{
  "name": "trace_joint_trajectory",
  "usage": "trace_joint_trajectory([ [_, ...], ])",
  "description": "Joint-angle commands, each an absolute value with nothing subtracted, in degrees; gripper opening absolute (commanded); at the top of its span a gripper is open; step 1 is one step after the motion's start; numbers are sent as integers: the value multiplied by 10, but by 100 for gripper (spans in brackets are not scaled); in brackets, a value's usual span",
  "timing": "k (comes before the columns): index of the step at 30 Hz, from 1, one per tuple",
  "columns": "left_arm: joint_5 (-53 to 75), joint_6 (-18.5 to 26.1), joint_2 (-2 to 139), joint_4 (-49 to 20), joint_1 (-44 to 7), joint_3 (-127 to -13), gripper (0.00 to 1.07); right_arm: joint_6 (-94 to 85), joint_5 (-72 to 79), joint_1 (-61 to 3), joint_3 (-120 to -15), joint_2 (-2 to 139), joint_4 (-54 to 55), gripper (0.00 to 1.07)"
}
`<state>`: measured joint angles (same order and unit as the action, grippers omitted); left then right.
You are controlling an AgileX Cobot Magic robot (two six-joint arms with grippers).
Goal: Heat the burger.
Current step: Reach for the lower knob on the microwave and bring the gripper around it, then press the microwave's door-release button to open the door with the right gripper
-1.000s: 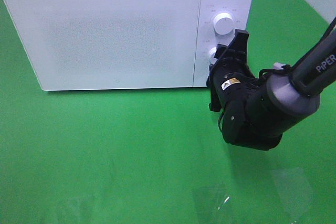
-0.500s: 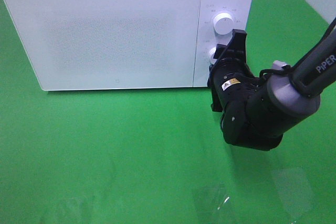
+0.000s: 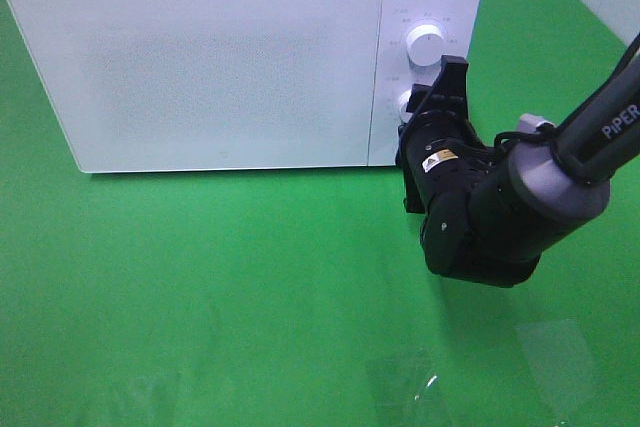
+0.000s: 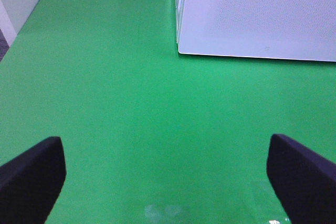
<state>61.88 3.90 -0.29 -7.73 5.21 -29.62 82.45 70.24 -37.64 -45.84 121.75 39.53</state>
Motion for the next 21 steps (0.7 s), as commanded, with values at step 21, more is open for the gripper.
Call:
trace_joint_trajectory([
  [21,611,39,-12,-81,54,-296,98,724,819,-380,-474,1213,413,60],
])
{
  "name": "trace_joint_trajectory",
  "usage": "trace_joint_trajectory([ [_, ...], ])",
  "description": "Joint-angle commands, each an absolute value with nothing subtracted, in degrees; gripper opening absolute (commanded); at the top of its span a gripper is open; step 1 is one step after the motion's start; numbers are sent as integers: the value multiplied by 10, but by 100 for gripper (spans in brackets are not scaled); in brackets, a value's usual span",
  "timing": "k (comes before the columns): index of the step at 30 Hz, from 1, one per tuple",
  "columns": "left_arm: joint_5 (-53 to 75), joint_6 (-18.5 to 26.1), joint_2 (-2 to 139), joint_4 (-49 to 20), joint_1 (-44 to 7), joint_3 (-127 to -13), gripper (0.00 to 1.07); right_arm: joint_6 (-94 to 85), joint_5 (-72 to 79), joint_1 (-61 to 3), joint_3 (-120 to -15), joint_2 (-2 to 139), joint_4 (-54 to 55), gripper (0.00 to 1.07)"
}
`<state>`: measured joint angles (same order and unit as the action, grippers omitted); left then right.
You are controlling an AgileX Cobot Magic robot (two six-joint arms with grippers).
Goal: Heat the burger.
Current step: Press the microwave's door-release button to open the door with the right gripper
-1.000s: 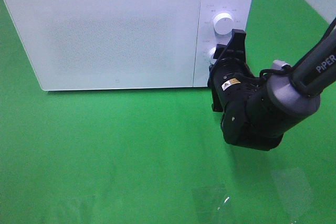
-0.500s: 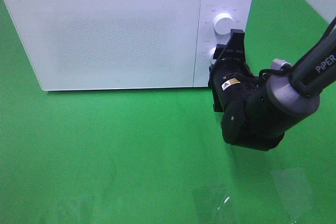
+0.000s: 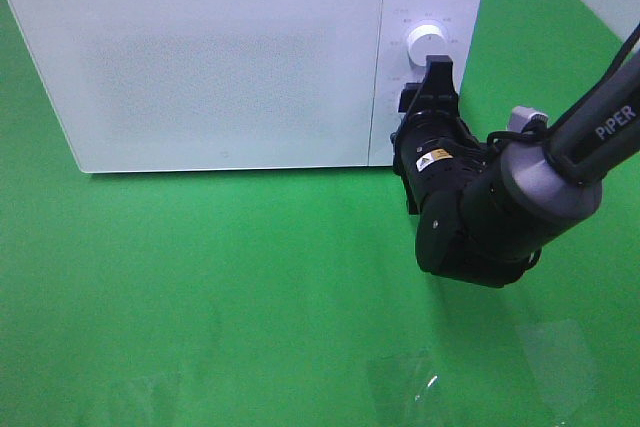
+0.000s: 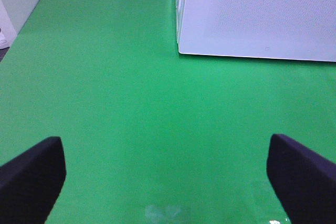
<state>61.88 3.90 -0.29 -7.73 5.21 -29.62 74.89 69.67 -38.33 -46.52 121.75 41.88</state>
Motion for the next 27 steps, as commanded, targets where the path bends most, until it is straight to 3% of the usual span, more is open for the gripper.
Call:
trace_joint_trajectory([
  [1,611,39,-12,-81,54,-296,98,710,819,-380,-473,1207,413,63],
  [16,611,39,-12,-81,54,-296,98,601,740,-382,-379,1129,357,67],
  [27,611,39,-12,-81,54,-296,98,312,550,-380,-345,1016,316,68],
])
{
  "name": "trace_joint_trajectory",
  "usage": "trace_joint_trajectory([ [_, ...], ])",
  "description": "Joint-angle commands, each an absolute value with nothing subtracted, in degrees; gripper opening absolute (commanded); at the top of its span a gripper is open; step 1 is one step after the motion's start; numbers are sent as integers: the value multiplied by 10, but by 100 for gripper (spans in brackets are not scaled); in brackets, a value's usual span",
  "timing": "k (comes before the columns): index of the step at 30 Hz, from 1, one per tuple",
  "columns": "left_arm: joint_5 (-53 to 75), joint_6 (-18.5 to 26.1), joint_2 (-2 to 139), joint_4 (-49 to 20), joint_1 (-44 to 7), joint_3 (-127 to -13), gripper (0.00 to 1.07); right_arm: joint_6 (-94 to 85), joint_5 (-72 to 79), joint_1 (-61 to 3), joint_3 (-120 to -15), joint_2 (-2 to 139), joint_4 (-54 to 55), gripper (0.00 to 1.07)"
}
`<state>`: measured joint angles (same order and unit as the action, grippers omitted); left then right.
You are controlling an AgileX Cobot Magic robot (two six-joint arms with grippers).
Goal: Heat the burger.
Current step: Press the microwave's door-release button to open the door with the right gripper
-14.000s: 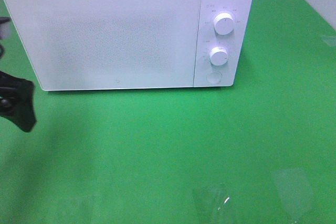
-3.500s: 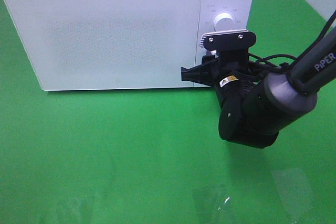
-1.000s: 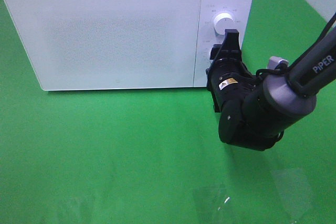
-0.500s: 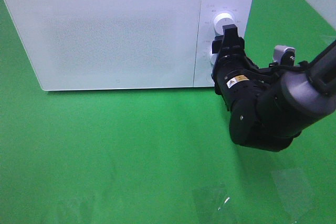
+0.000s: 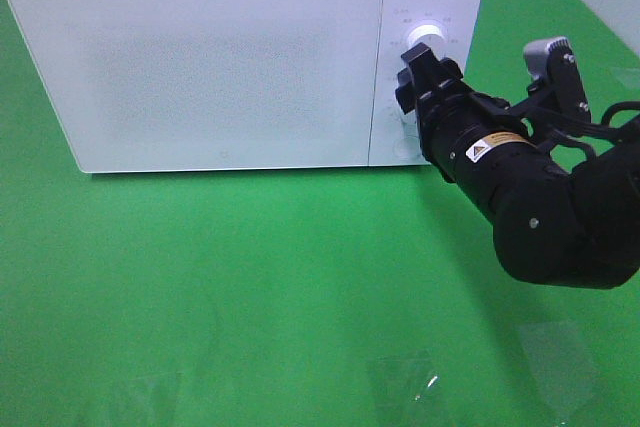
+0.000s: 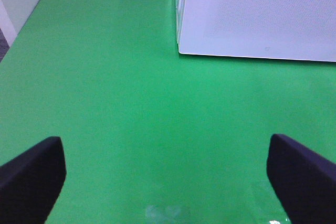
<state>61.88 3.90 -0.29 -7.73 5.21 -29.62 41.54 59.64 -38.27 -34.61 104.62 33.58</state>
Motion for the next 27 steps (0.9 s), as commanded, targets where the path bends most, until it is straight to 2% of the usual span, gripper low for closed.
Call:
trace_joint_trajectory([
  [1,611,39,-12,-81,54,-296,98,242,523,-380,-345,1002,313,69],
  [2,611,39,-12,-81,54,-296,98,242,523,-380,-345,1002,313,69],
  [4,611,39,-12,-81,54,-296,98,97,451,-380,-345,961,312,75],
  [7,611,39,-12,-81,54,-296,98,76,437,-380,-345,953,312,76],
  [13,611,39,-12,-81,54,-296,98,-161,280,-380,-345,865,312,76],
  [20,611,39,-12,-81,54,-296,98,-218,170,-356,-345,816,296,76],
  [27,611,39,-12,-81,54,-296,98,-218,-26,-289,-345,734,226,76],
])
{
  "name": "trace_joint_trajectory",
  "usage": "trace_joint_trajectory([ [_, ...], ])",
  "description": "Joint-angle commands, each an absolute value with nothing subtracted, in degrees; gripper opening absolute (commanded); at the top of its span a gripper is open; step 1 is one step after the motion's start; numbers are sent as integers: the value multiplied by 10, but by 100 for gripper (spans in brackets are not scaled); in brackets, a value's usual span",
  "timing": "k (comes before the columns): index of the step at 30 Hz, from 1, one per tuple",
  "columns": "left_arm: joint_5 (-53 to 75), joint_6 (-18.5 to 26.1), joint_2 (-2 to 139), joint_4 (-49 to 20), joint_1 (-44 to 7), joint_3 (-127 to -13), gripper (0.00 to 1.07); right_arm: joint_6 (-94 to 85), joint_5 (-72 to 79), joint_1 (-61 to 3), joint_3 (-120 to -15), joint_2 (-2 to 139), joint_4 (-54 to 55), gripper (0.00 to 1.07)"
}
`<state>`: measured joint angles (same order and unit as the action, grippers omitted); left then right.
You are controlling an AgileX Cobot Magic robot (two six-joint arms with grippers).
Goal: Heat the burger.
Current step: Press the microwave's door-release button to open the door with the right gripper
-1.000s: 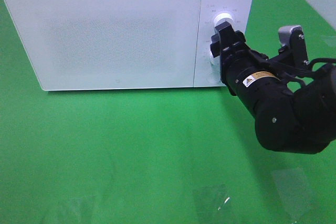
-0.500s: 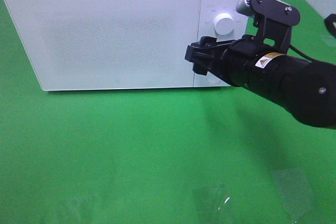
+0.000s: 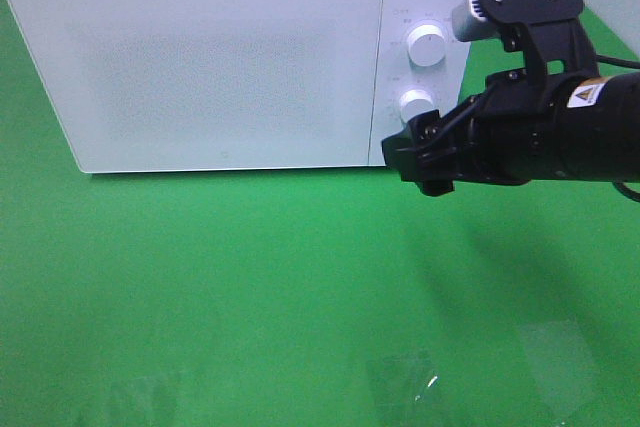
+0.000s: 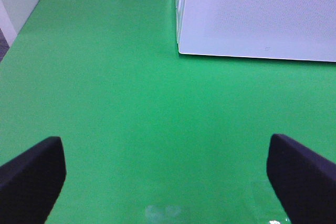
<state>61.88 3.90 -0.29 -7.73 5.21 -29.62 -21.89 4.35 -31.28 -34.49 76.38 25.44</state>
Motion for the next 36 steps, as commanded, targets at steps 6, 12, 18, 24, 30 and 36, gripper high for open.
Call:
trace_joint_trajectory([
  [6,611,39,-12,-81,54,-296,98,-144,-199,-241,-355,646,121,76],
  [12,611,39,-12,-81,54,-296,98,-46,-311,-241,-366,575,34,76],
  [18,611,39,-12,-81,54,-296,98,9,-418,-241,-366,484,-26,76],
  [24,611,39,-12,-81,54,-296,98,28,-488,-241,-365,386,-42,76],
  [30,611,39,-12,-81,54,-296,98,29,-532,-241,-365,311,-44,76],
  [36,611,39,-12,-81,54,-296,98,57,-535,-222,-360,228,-59,77],
])
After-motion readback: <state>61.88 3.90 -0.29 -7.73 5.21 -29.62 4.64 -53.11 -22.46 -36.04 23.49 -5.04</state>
